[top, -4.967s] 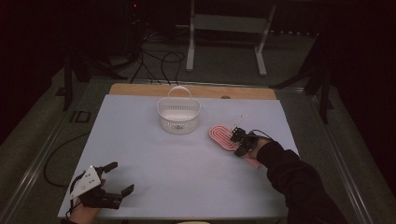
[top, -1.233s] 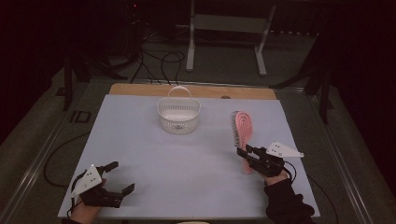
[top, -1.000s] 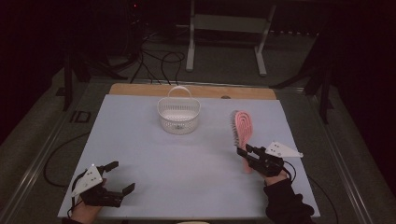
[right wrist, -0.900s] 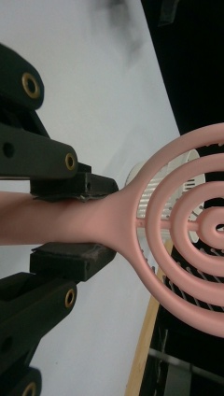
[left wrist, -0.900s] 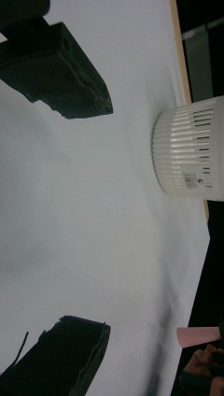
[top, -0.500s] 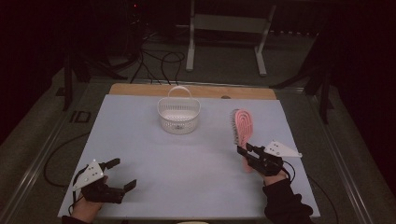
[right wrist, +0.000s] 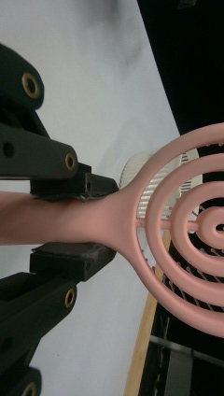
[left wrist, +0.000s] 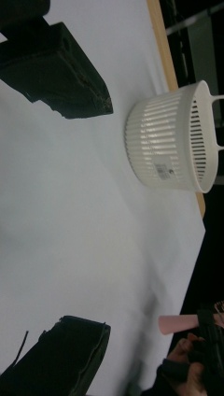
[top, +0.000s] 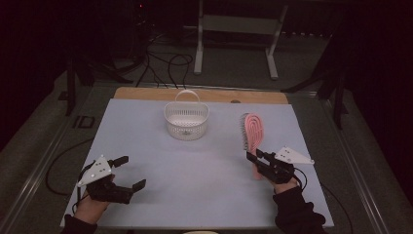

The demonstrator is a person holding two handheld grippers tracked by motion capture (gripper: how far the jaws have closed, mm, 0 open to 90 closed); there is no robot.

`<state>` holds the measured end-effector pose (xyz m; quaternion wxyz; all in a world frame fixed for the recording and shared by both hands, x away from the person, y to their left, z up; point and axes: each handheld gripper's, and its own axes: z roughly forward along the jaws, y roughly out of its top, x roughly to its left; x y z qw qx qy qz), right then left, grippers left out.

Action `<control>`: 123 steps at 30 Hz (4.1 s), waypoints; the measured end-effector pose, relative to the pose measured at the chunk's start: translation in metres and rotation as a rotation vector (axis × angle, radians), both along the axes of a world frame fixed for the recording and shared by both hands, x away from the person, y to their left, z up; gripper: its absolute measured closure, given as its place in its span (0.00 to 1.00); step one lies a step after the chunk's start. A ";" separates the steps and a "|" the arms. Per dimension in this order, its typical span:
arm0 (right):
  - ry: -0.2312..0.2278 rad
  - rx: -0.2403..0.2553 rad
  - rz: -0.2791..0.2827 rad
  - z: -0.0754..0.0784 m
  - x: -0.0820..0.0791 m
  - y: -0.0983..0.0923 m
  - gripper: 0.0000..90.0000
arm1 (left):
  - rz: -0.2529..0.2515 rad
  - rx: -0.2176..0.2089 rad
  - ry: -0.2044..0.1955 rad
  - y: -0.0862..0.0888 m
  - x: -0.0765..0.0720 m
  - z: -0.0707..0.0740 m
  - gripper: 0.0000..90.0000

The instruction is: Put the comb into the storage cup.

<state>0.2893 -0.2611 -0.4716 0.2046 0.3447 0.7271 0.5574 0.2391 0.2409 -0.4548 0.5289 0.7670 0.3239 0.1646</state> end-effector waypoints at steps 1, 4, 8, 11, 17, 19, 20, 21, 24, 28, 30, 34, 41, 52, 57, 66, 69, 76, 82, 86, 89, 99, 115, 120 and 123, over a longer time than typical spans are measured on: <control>-0.003 -0.004 -0.004 0.000 0.000 0.000 0.78 | -0.002 -0.003 0.000 -0.001 0.001 0.002 0.00; -0.002 -0.002 -0.005 0.001 0.000 0.000 0.78 | -0.006 0.011 -0.001 -0.006 0.004 0.007 0.00; -0.005 -0.009 -0.007 0.001 0.001 0.000 0.78 | -0.029 0.015 -0.009 -0.014 0.008 0.012 0.00; -0.004 -0.010 -0.004 0.002 0.000 0.001 0.78 | -0.046 0.013 -0.011 -0.020 0.010 0.016 0.00; -0.006 -0.010 0.001 0.002 0.000 0.002 0.78 | -0.083 0.018 -0.019 -0.032 0.014 0.027 0.00; -0.003 -0.011 0.002 0.002 0.000 0.003 0.78 | -0.101 0.016 -0.018 -0.036 0.015 0.030 0.00; -0.003 -0.010 0.003 0.002 0.000 0.003 0.78 | -0.113 0.012 -0.020 -0.039 0.017 0.033 0.00; -0.002 -0.008 0.006 0.002 0.000 0.003 0.78 | -0.117 0.014 -0.020 -0.041 0.017 0.033 0.00; -0.003 -0.009 0.006 0.002 0.000 0.004 0.78 | -0.133 0.025 -0.024 -0.049 0.019 0.037 0.00; -0.012 -0.011 -0.005 0.003 -0.001 0.004 0.78 | -0.149 0.045 -0.027 -0.058 0.023 0.042 0.00; -0.008 -0.006 -0.001 0.003 -0.001 0.004 0.78 | -0.155 0.050 -0.021 -0.063 0.026 0.044 0.00; -0.007 -0.009 0.003 0.002 0.000 0.004 0.78 | -0.163 0.059 -0.018 -0.073 0.032 0.049 0.00; 0.001 -0.002 0.005 0.002 0.000 0.006 0.78 | -0.153 0.059 -0.010 -0.086 0.043 0.061 0.00; 0.000 0.000 0.014 0.001 0.001 0.007 0.78 | -0.165 0.070 -0.004 -0.110 0.053 0.081 0.00; 0.000 -0.001 0.014 0.001 0.000 0.008 0.78 | -0.174 0.062 0.002 -0.124 0.057 0.089 0.00; 0.004 0.004 0.019 0.002 0.000 0.008 0.78 | -0.198 0.060 0.012 -0.151 0.065 0.098 0.00; 0.006 0.004 0.019 0.002 0.001 0.008 0.78 | -0.202 0.056 0.025 -0.160 0.069 0.101 0.00; 0.002 0.002 0.020 0.002 0.001 0.007 0.78 | -0.209 0.043 0.051 -0.183 0.076 0.102 0.00; -0.001 0.004 0.022 0.002 0.001 0.007 0.78 | -0.234 0.029 0.087 -0.204 0.081 0.100 0.00; -0.002 0.004 0.021 0.002 0.001 0.007 0.78 | -0.251 0.009 0.121 -0.215 0.085 0.100 0.00; -0.001 0.006 0.021 0.002 0.001 0.007 0.78 | -0.253 -0.008 0.139 -0.224 0.087 0.101 0.00; 0.002 0.007 0.022 0.002 0.001 0.008 0.78 | -0.188 -0.080 0.167 -0.248 0.091 0.102 0.00; -0.006 0.009 0.026 0.002 0.001 0.009 0.78 | -0.065 -0.105 0.223 -0.276 0.098 0.101 0.08; -0.008 0.004 0.028 0.002 0.001 0.009 0.78 | -0.040 -0.117 0.244 -0.282 0.100 0.097 0.22; -0.010 0.001 0.030 0.002 0.001 0.009 0.78 | -0.045 -0.128 0.259 -0.283 0.102 0.094 0.33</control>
